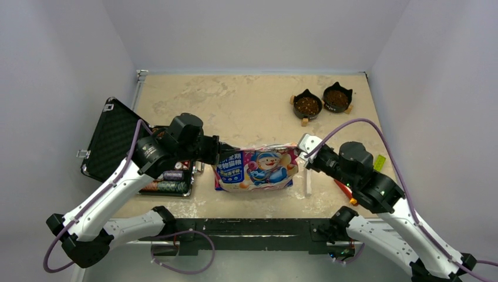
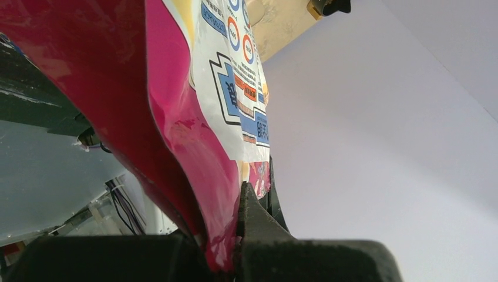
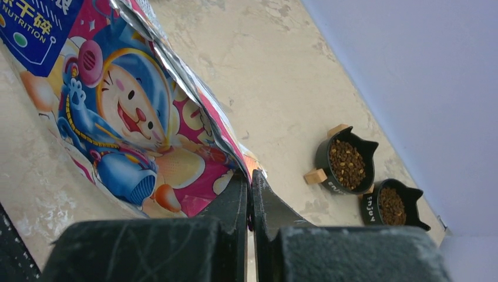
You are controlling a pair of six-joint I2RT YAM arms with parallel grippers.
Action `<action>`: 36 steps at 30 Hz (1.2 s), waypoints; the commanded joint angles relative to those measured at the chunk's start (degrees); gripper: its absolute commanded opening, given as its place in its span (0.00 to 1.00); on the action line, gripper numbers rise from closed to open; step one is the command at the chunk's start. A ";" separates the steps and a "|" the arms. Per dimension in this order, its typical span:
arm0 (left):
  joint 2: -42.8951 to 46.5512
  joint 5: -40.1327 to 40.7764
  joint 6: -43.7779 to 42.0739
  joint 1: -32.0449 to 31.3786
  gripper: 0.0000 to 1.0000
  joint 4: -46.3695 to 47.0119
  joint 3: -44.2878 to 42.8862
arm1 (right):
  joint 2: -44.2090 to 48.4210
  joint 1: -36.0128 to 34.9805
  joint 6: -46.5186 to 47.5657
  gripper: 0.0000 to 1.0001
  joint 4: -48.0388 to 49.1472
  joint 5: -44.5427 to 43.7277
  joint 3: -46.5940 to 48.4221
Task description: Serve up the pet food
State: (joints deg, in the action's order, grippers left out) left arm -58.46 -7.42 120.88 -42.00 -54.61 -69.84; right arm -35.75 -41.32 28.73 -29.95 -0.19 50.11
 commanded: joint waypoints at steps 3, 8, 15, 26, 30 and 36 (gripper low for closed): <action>3.18 5.50 -2.91 3.24 0.00 -7.58 -0.29 | 4.63 5.77 -1.27 0.21 -14.73 -11.35 8.30; 3.52 5.44 -4.65 3.24 0.00 -2.91 0.71 | 1.32 5.68 -5.08 0.61 -18.03 0.59 14.37; 2.53 1.16 -5.13 3.24 0.23 2.62 1.73 | -5.37 5.60 -8.48 0.77 -12.43 15.93 18.18; -6.18 -4.60 -10.26 2.61 0.43 4.00 -5.74 | -17.20 -6.99 1.73 0.88 -1.16 14.49 17.96; -7.86 -4.96 -11.53 2.26 0.39 3.16 -7.15 | -19.48 -9.86 2.56 0.88 6.53 7.29 15.42; -5.81 -4.46 -9.76 2.27 0.23 4.96 -3.51 | -22.68 -11.57 5.83 0.88 10.28 -1.92 15.77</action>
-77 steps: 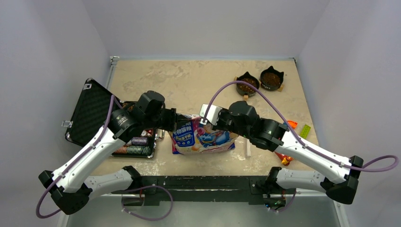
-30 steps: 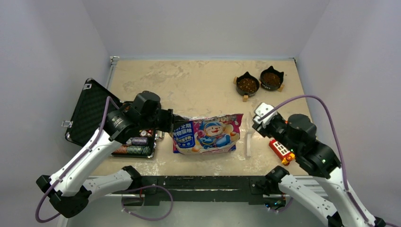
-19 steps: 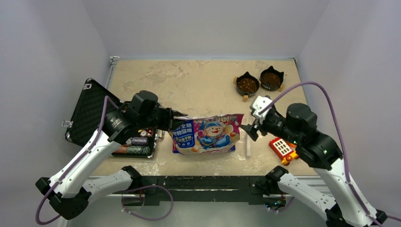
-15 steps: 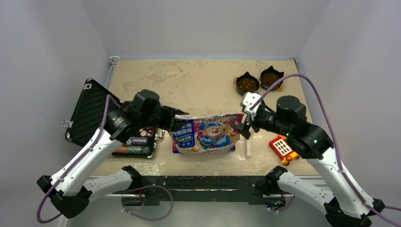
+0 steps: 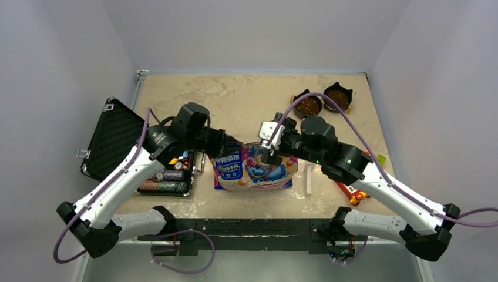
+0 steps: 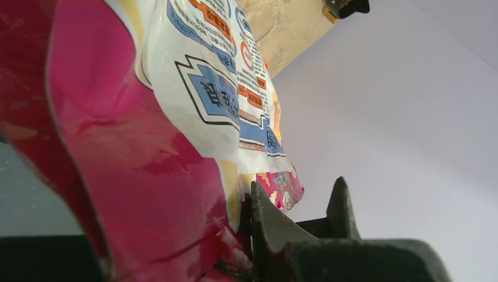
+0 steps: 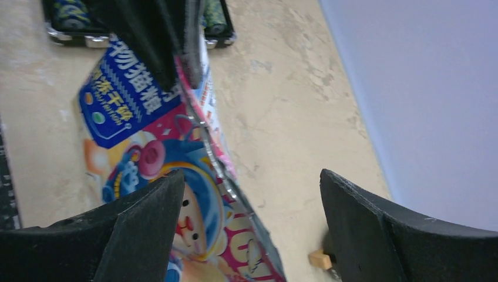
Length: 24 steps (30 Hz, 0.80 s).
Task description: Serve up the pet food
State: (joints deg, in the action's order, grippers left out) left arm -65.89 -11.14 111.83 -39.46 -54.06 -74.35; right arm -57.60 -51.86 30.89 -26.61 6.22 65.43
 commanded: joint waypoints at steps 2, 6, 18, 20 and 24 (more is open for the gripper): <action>2.00 -0.57 -0.38 -0.32 0.17 5.01 1.79 | -0.56 -1.05 5.12 0.88 8.80 -9.04 -0.45; 2.42 -0.51 -0.08 -0.28 0.08 6.32 2.54 | -1.94 -1.05 7.97 0.88 6.14 -2.39 -0.36; 3.17 -0.81 1.76 -0.32 0.00 6.27 2.80 | -9.26 -6.15 10.85 0.65 5.13 -8.41 3.49; 3.31 -0.75 1.94 -0.30 0.00 5.73 2.75 | -9.26 -7.05 11.11 0.50 6.65 -12.39 3.25; 3.96 0.34 2.38 -0.26 0.00 4.73 2.72 | -8.15 -7.26 11.62 0.00 6.76 -15.67 3.30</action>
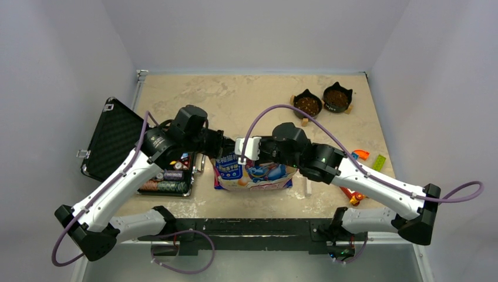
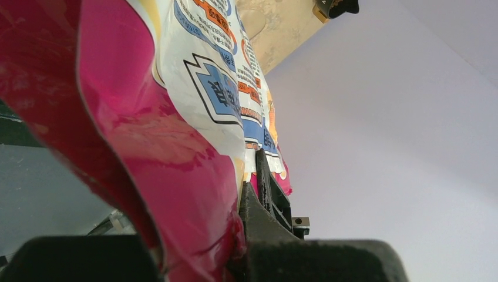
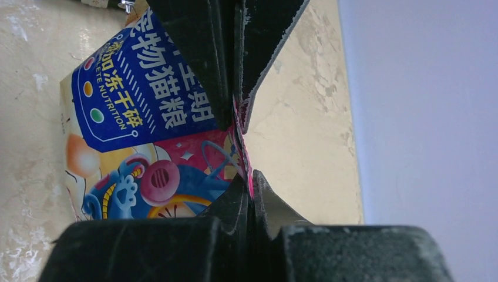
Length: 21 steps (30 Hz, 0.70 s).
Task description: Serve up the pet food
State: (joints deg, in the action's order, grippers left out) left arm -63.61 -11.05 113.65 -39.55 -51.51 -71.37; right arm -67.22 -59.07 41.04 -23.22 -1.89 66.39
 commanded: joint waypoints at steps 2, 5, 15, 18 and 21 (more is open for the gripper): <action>2.06 0.58 0.88 -0.18 0.00 1.13 -0.62 | 1.71 0.01 1.34 0.00 2.53 -8.79 2.36; 2.53 2.62 1.18 -0.17 0.00 -0.37 -1.65 | 2.99 0.00 0.73 0.00 1.97 -8.24 1.98; -0.57 8.12 -0.36 1.86 0.00 -4.30 -8.21 | 3.40 4.82 -0.82 0.00 8.55 -9.11 3.09; -3.80 9.37 -3.16 4.36 0.00 -6.49 -13.29 | 1.40 8.64 -0.16 0.00 7.58 -6.38 8.05; -7.58 7.76 -5.35 7.56 0.00 -5.57 -17.48 | -1.69 11.48 2.44 0.00 8.12 -5.30 12.45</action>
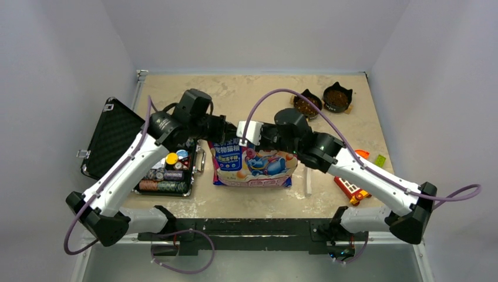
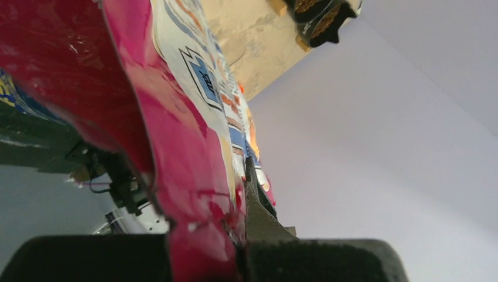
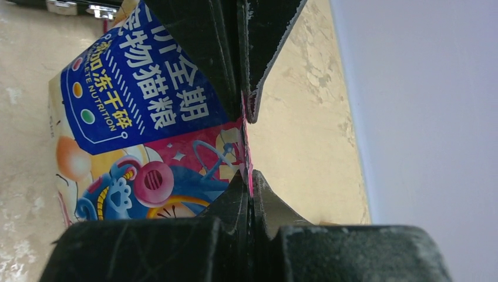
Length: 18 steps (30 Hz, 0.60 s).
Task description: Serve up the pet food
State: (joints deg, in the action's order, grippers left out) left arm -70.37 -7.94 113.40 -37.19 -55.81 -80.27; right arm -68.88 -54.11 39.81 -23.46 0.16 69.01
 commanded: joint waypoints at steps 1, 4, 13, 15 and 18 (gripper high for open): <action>-2.22 4.21 -5.76 6.38 0.00 -1.38 -10.38 | -1.16 7.31 4.48 0.00 8.64 -6.98 11.63; -6.84 3.02 -7.52 9.63 0.00 -1.55 -15.95 | -5.06 9.68 6.23 0.00 9.25 -5.92 17.35; -19.59 -1.67 -9.75 14.94 0.00 -0.59 -31.45 | -16.44 15.10 8.71 0.00 9.73 -3.54 34.27; -22.37 -2.10 -9.88 15.52 0.00 -1.12 -35.33 | -19.80 16.47 8.98 0.00 9.20 -2.53 38.70; -26.21 -3.07 -9.40 16.36 0.00 -1.75 -40.02 | -24.45 17.93 10.45 0.00 9.14 -1.65 44.69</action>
State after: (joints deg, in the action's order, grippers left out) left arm -96.71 -9.61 104.22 -23.03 -61.82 -110.54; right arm -95.20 -40.77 43.90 -31.48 4.69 99.55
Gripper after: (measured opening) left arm 0.058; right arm 0.011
